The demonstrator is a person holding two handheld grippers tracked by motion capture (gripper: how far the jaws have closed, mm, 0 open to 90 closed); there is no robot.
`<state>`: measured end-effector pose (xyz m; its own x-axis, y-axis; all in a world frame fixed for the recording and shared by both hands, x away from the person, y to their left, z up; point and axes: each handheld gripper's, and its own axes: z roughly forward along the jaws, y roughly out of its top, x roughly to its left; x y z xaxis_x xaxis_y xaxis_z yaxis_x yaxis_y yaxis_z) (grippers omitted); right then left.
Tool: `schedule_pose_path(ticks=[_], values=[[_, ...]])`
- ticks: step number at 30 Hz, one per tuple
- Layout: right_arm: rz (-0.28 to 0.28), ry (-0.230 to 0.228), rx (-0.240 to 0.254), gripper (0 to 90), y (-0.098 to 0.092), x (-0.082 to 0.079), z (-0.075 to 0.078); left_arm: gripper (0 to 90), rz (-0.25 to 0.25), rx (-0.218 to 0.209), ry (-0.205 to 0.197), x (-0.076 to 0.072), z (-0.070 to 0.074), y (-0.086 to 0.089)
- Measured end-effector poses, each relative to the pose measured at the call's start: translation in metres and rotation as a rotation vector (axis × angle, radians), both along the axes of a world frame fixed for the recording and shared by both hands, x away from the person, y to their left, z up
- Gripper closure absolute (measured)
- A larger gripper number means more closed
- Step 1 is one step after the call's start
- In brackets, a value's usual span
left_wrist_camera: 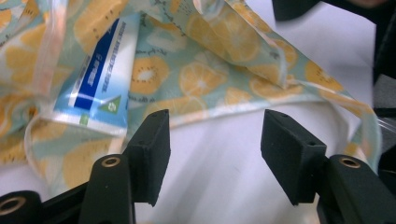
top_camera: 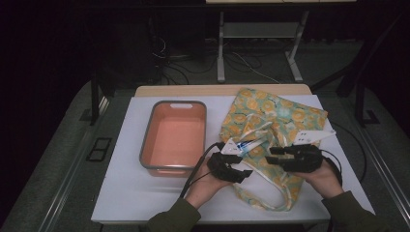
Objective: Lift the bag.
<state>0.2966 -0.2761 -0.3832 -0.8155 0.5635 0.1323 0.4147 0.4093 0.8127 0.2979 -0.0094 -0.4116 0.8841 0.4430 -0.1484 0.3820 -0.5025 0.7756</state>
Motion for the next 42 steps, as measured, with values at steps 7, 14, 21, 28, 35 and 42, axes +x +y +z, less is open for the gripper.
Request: schedule_pose_path(ticks=[7, 14, 21, 28, 35, 42], values=[[0.021, 0.069, -0.172, 52.0, 0.023, 0.003, -0.044, 39.0, -0.029, 0.003, 0.010, -0.016, -0.005, 0.010], [0.010, 0.074, -0.231, 60.8, 0.037, 0.017, -0.062, 37.0, -0.033, -0.010, 0.019, -0.016, -0.007, 0.010], [0.035, 0.041, -0.247, 89.9, 0.034, 0.018, -0.060, 37.3, -0.018, -0.011, 0.005, -0.014, -0.007, 0.009], [0.030, 0.011, -0.154, 90.0, 0.008, 0.012, -0.037, 37.6, -0.006, -0.008, -0.006, -0.013, -0.005, 0.007], [0.022, -0.030, -0.087, 90.0, -0.002, 0.010, -0.019, 37.4, 0.014, 0.072, -0.021, -0.006, -0.018, -0.009], [0.018, -0.050, -0.050, 90.0, -0.006, 0.010, -0.012, 60.8, 0.070, 0.143, -0.030, 0.004, -0.029, -0.015]])
